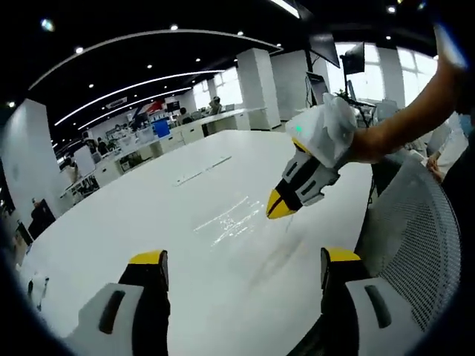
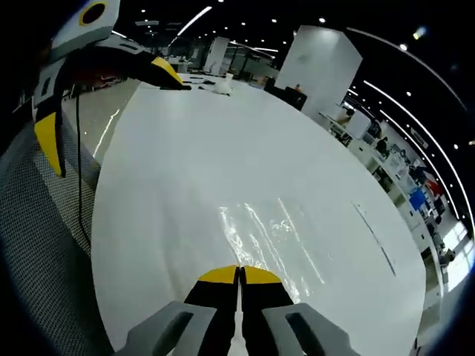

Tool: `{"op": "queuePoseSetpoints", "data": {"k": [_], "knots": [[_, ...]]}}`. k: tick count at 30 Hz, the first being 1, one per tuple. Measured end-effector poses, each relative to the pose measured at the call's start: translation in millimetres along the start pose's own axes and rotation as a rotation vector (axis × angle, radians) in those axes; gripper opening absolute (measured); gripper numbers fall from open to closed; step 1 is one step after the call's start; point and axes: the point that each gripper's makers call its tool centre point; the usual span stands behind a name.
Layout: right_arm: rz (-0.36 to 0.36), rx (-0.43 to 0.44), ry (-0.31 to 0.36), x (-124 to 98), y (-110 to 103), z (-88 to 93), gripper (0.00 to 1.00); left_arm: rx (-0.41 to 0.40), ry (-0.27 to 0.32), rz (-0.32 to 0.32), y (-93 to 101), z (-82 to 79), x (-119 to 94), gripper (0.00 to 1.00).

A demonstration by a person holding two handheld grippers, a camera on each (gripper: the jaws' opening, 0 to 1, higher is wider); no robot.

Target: Open the resealable bag by pulling the two sides of the seal apart until the entire bag opening is separated and visibly accessible.

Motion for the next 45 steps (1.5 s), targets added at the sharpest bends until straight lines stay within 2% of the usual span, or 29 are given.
{"op": "queuePoseSetpoints", "data": {"k": [3, 5, 6, 8, 12, 17, 21, 24, 32, 34, 38, 41, 45], "knots": [[-0.001, -0.002, -0.008, 2.1, 7.6, 3.7, 0.0, 0.001, -0.015, 0.01, -1.7, 4.5, -2.6, 0.87], [0.014, -0.072, -0.042, 3.1, 13.7, 8.9, 0.0, -0.004, -0.028, 0.007, -3.9, 8.3, -3.8, 0.88], [0.013, -0.09, -0.053, 5.4, 13.8, 11.8, 0.0, 0.027, -0.092, -0.021, -9.6, 19.7, -5.5, 0.88], [0.007, -0.069, -0.067, 11.2, 13.3, 16.8, 0.0, 0.093, -0.148, -0.038, -13.3, 30.3, -5.3, 0.89], [-0.003, -0.051, -0.064, 17.4, 11.2, 15.3, 0.0, 0.043, -0.12, -0.013, -7.9, 28.6, -2.8, 0.92], [-0.004, -0.029, -0.046, 23.3, 13.0, 7.9, 0.0, 0.05, -0.105, 0.009, -3.8, 23.2, -1.3, 0.94], [-0.002, -0.012, -0.049, 26.3, 13.1, 9.5, 0.02, 0.009, -0.089, 0.021, -2.9, 20.4, 1.5, 0.95], [-0.007, -0.015, -0.06, 26.4, 10.7, 13.4, 0.02, 0.005, -0.128, 0.007, -7.7, 28.3, 2.3, 0.94], [-0.014, 0.019, -0.026, 27.5, 15.0, 8.2, 0.03, 0.001, -0.147, -0.014, -15.6, 32.2, -1.3, 0.93], [-0.028, 0.041, -0.016, 27.7, 11.5, 6.5, 0.06, 0.0, -0.149, -0.018, -16.6, 32.8, -1.6, 0.93], [-0.01, 0.039, -0.014, 25.7, 9.3, 7.5, 0.11, -0.013, -0.149, -0.023, -17.3, 33.3, -3.0, 0.94], [-0.035, 0.047, -0.012, 24.2, -0.5, 9.3, 0.13, -0.053, -0.141, -0.021, -17.6, 34.5, -3.5, 1.0], [-0.048, 0.067, -0.001, 20.4, -7.2, 10.5, 0.19, -0.057, -0.139, -0.03, -21.0, 35.6, -6.5, 0.99]]}}
Point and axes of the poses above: the point that each gripper's makers call its tool centre point, and the gripper's own axes: x roughly forward along the fingers, y roughly to its right, z roughly out of its underside, and after that the axes turned 2 degrees about -x, right-handed
